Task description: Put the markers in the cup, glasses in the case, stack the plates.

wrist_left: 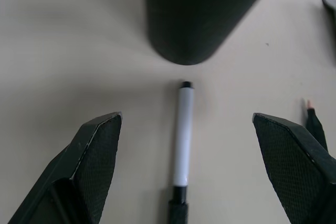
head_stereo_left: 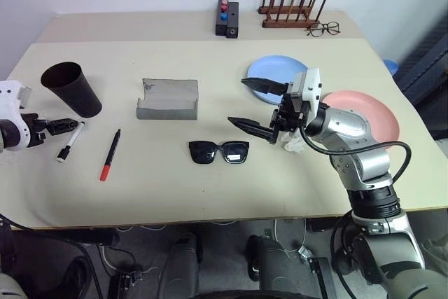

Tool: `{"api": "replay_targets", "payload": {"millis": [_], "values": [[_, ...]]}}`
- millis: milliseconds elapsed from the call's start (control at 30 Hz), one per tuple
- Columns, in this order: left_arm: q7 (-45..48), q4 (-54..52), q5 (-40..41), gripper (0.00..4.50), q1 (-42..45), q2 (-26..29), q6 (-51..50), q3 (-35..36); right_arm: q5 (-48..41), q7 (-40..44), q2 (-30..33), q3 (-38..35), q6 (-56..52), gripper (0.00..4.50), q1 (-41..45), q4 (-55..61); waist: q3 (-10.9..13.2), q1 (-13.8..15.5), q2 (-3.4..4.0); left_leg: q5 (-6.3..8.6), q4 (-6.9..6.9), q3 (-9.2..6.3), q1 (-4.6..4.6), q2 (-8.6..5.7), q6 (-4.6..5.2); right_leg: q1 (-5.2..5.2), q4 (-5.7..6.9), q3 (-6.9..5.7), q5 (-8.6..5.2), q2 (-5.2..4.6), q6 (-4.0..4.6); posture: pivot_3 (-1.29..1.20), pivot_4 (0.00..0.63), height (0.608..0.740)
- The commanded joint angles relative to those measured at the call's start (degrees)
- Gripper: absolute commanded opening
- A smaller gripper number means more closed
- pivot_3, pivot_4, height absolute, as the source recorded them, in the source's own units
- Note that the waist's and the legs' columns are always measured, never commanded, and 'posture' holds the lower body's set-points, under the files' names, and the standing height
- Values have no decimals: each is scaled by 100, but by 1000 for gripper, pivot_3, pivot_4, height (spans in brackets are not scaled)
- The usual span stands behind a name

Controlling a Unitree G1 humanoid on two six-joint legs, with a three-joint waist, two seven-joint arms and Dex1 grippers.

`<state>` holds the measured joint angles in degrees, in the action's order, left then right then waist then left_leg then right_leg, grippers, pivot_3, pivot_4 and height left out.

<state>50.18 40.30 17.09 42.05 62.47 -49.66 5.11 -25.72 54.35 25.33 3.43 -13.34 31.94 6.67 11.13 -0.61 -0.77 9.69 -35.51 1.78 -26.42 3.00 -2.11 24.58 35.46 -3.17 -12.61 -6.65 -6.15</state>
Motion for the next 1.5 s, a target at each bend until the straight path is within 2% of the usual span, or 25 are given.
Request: {"api": "replay_targets", "payload": {"millis": [33,267,667,767,833,967,1000,1200,1333,1500], "values": [[629,406,-455,4126,543,348,-91,-508,68,-50,84,-217,227,4500,5,56,0,-7,0,0,0,0,0,0,0,0,0,0,0,0,-1,0,150,740],[1144,1186,-1349,4126,1140,311,145,-1379,105,-66,90,-217,292,4500,-107,118,0,-9,-1,-1,3,-1,1,0,2,2,4,1,-2,0,-3,0,150,740],[1391,1360,-1555,4126,969,-16,-8,-1385,126,-144,125,-262,239,4500,-142,194,1,-5,-2,-1,0,-3,0,0,3,2,6,1,-2,-1,-3,0,150,740],[1373,1309,-1611,3327,836,-39,-76,-1414,128,-134,137,-266,234,4500,-126,189,1,-5,-2,-2,0,-3,0,0,3,2,8,1,-1,-1,-5,0,150,740],[1387,1270,-1622,2406,769,-45,-118,-1419,134,-136,139,-270,231,4500,-111,178,1,-9,-2,-2,0,-3,2,0,3,2,11,1,-2,-1,-6,0,150,740],[1431,1123,-1623,250,639,-30,-210,-1406,125,-139,142,-277,214,4500,-102,196,1,-4,-2,-2,-2,-3,3,0,4,1,13,2,-2,-2,-6,0,150,740],[1441,1064,-1624,32,584,-18,-233,-1404,130,-136,148,-281,219,4500,-94,182,1,-2,-2,-2,-3,-3,3,0,3,0,13,2,-2,-2,-6,0,150,740],[1391,466,-1508,32,130,222,-169,-1112,147,-118,176,-298,237,4500,-69,134,1,-35,-2,-1,-5,-3,5,1,3,0,16,2,-2,-3,-6,0,150,740],[1617,-453,-1206,32,-508,587,-325,-751,146,-112,188,-311,240,4500,-52,102,1,-49,-2,-1,-4,-3,4,2,3,6,23,3,-3,-3,-6,0,150,740],[2093,-2491,-318,32,-2215,858,-188,515,159,-80,186,-294,278,4500,1,13,1,-10,-1,-1,-4,-3,1,3,2,11,25,3,-14,-6,16,0,150,740]]}}
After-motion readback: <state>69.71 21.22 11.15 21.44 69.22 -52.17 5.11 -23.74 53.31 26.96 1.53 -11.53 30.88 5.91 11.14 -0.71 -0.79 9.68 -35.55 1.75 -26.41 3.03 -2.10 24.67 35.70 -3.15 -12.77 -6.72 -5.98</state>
